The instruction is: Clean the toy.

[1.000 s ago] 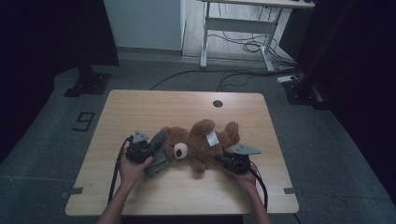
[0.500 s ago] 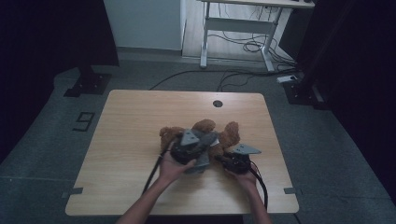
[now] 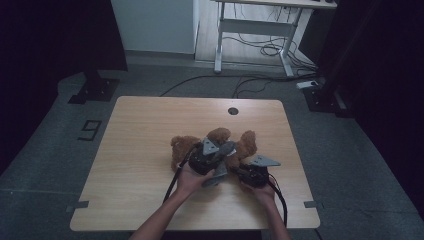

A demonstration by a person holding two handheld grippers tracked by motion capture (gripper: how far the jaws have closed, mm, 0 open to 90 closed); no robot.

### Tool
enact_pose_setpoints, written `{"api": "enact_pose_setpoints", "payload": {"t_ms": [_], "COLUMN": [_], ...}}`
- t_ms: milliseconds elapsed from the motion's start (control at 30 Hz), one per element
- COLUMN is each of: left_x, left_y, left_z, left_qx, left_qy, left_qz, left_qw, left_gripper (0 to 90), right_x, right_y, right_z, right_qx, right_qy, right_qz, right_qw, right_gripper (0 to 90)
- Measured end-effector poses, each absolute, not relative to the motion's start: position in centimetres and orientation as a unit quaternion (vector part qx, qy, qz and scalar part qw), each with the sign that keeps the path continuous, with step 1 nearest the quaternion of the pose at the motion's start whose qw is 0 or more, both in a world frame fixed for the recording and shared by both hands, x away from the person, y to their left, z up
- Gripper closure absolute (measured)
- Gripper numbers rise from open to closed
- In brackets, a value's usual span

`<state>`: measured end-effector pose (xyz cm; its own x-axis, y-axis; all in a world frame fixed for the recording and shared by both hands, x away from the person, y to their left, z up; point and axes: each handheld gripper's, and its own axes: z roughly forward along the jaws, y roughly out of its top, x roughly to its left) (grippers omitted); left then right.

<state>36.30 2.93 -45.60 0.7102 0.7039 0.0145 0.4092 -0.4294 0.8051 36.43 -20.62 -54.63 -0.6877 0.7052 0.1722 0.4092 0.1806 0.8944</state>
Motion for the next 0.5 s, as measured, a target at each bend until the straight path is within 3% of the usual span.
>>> {"api": "enact_pose_setpoints", "payload": {"t_ms": [300, 500], "left_x": [36.2, 36.6], "left_y": [8.7, 12.9], "left_z": [-44.5, -43.5], "left_qx": [0.8, 0.779], "left_qy": [0.368, 0.399], "left_qz": [0.175, 0.199], "left_qw": [0.441, 0.441], "left_gripper": [76.6, 76.8], "right_x": [36.3, 36.3], "right_y": [-20.6, -20.7], "right_z": [-54.7, -54.9], "right_qx": [0.36, 0.357], "right_qy": [0.757, 0.754], "right_qz": [0.526, 0.532], "right_qw": [0.144, 0.146], "right_gripper": [68.7, 68.6]}}
